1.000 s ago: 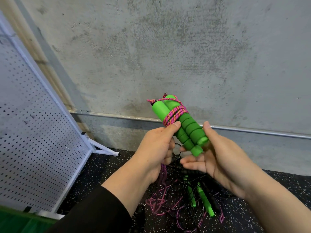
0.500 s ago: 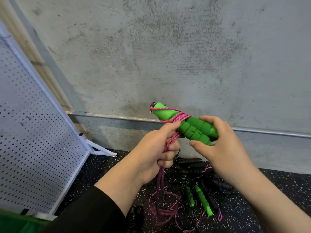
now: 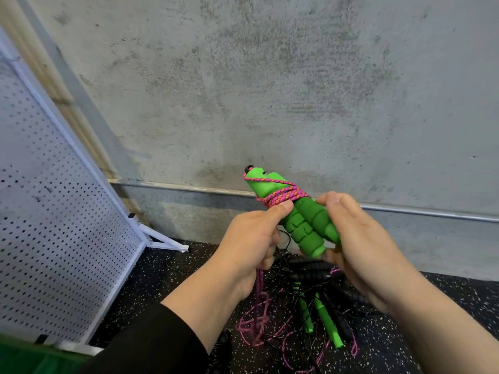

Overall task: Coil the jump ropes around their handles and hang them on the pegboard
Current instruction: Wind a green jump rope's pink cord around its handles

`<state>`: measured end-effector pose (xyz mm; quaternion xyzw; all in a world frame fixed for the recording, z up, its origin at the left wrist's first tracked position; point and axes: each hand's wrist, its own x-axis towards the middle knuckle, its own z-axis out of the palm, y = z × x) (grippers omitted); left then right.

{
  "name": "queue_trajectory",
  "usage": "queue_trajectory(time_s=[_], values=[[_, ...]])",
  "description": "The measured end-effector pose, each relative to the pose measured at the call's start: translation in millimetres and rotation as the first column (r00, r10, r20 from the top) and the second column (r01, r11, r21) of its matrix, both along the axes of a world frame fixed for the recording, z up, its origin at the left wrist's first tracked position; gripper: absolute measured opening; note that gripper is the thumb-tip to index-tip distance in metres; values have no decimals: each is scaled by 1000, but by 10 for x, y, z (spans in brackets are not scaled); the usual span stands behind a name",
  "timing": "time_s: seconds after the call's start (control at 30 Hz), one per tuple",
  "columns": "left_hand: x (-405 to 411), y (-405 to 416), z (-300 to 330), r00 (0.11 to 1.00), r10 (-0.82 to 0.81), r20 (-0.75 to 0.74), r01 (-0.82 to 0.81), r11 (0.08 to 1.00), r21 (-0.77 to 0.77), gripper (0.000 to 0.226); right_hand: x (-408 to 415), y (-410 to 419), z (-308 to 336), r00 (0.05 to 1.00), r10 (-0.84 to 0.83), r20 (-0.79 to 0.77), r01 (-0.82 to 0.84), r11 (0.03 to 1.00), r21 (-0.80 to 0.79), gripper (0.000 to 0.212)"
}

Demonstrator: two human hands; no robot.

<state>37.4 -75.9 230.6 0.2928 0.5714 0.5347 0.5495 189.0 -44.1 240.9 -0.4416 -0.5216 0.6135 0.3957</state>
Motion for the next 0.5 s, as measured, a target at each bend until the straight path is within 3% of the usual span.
queue_trajectory(time_s=[0.07,0.2,0.4,0.47,0.5], values=[[14,5,-6,999,2,-36,-1,1000,28,45,-14,-18,31,976,-1,-216,-55,967,-250,45],[10,-1,15,997,-9,-75,13,998,57,46,53,12,17,963,134,-234,-214,908,-361,57],[-65,4,49,991,-84,-100,89,995,41,43,71,61,-14,980,70,-184,-103,978,-181,35],[-108,-1,88,990,-117,-82,118,993,18,37,102,97,-17,998,18,-61,-21,998,-52,27],[-133,1,98,988,-139,-66,139,990,3,48,126,121,-17,999,-15,47,13,999,41,24]])
